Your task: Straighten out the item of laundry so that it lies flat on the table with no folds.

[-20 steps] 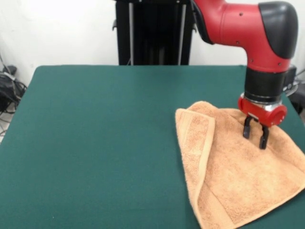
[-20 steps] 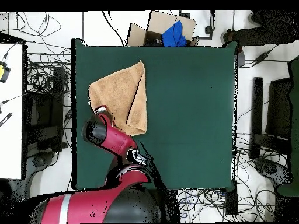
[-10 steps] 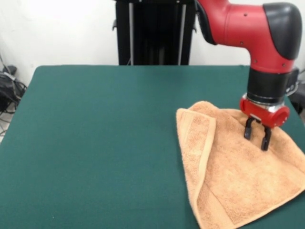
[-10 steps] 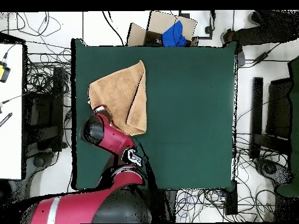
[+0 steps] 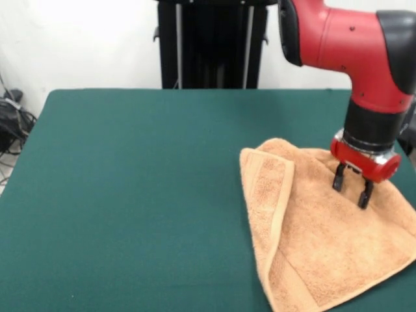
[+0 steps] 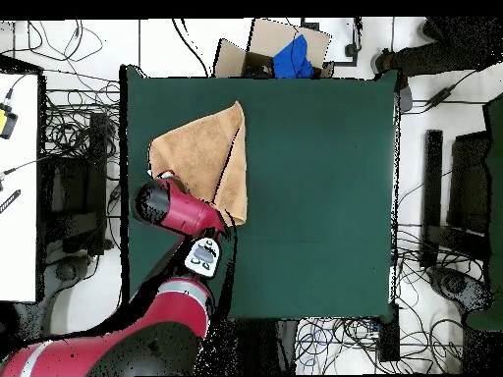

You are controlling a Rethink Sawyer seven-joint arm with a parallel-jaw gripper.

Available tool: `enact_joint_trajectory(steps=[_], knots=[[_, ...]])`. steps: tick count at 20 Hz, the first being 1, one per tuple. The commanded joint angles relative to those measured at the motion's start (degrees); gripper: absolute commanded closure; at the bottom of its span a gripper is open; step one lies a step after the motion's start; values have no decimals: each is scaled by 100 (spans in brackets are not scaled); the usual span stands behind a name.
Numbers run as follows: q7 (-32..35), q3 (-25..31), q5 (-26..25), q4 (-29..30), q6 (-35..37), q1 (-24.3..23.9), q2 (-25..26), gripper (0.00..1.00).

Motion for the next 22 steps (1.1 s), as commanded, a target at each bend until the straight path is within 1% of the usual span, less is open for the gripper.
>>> enact_joint_trajectory(steps=[1,2,5,7,10,13,15,17,22], knots=[[485,-774,-334,-1440,1073,-90,503,0],[576,-766,-349,-1521,1208,-90,495,0],[769,-813,-357,-1707,1302,-67,561,0],[748,-715,-381,-1696,1393,-141,462,0],[783,-761,-440,-1764,1596,-176,421,0],[700,-675,-510,-1753,1682,-286,344,0],[717,-688,-535,-1758,1760,-290,291,0],[842,-718,-510,-1777,2082,-261,209,0],[888,-748,-501,-1773,2414,-230,17,0]])
